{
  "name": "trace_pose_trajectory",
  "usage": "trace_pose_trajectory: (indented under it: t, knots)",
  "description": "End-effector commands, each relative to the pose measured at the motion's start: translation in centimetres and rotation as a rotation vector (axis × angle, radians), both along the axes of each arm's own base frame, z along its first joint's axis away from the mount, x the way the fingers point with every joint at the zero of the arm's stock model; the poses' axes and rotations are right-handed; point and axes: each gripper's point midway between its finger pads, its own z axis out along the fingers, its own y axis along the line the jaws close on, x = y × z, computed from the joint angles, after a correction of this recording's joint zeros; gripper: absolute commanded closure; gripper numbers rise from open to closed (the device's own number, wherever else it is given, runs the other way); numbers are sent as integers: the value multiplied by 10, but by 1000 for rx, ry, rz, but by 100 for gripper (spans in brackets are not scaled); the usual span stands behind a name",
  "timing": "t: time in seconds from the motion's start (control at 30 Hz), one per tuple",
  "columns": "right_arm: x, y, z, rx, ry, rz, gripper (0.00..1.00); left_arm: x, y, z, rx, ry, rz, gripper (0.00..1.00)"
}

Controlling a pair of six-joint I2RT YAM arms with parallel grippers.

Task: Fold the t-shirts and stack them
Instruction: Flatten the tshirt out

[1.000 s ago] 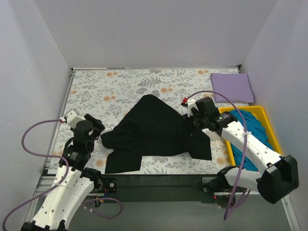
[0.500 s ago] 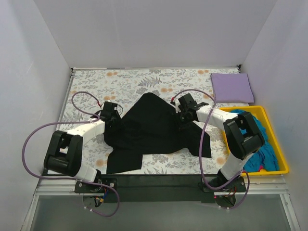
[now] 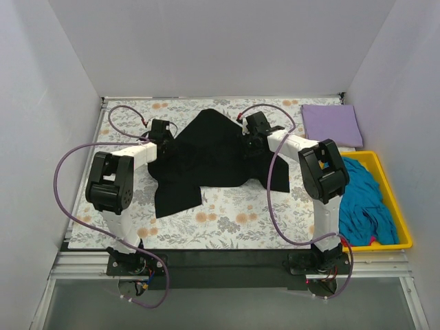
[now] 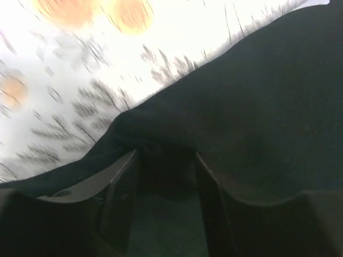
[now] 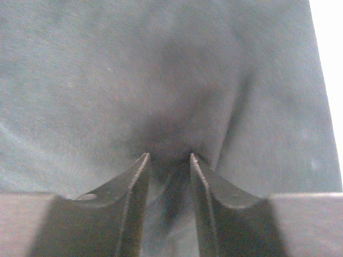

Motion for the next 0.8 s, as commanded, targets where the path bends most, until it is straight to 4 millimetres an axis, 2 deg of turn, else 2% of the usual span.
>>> trace_pose_trajectory:
  t: [0.0, 0.03, 0.07, 0.1, 0.13, 0.17, 0.2, 0.23, 0.27, 0.3, 0.33, 0.37, 0.4, 0.43, 0.47, 0.5, 0.53, 0.63, 0.67, 0.77]
  knots:
    - [28, -3, 27, -6, -100, -17, 56, 22, 27, 52, 112, -118, 38, 50]
    - [28, -2, 47, 12, -132, -15, 55, 21, 28, 65, 114, -143, 43, 48]
    - [26, -3, 55, 18, -145, -18, 52, 16, 33, 75, 130, -148, 55, 47]
    - [22, -7, 61, 16, -148, -30, 49, 8, 36, 98, 133, -190, 68, 45]
    - [13, -14, 72, 16, -161, -43, 46, -2, 38, 105, 147, -192, 75, 43]
    - [8, -22, 74, -1, -162, -75, 41, -12, 41, 113, 161, -196, 87, 42]
    - [0, -28, 76, -7, -156, -90, 39, -34, 48, 105, 197, -137, 102, 41]
    - [-8, -33, 92, 6, -178, -103, 37, -48, 47, 120, 186, -160, 119, 40]
    - [-25, -45, 77, -20, -137, -128, 33, -62, 47, 119, 186, -137, 127, 40]
    - [-33, -50, 78, -24, -136, -145, 30, -86, 52, 108, 203, -60, 131, 40]
    - [-44, -58, 75, -33, -122, -162, 29, -105, 49, 108, 184, -49, 149, 40]
    - [-52, -66, 90, -18, -152, -198, 25, -120, 50, 102, 182, -13, 154, 40]
    - [-69, -75, 76, -37, -119, -209, 24, -142, 52, 95, 189, 48, 157, 40]
    - [-77, -80, 90, -12, -150, -220, 24, -160, 46, 88, 159, 69, 153, 40]
    - [-84, -84, 89, -5, -146, -231, 23, -176, 45, 83, 148, 108, 150, 40]
    - [-98, -90, 78, -16, -120, -232, 23, -186, 44, 79, 123, 123, 193, 41]
    - [-105, -94, 87, 0, -144, -238, 23, -193, 37, 77, 106, 116, 191, 41]
    - [-125, -107, 83, 9, -153, -259, 23, -205, 21, 60, 46, 162, 173, 42]
    - [-129, -109, 83, 13, -154, -264, 24, -212, 22, 45, 59, 217, 195, 43]
    - [-139, -116, 83, 21, -171, -269, 24, -220, 30, 25, 98, 269, 249, 48]
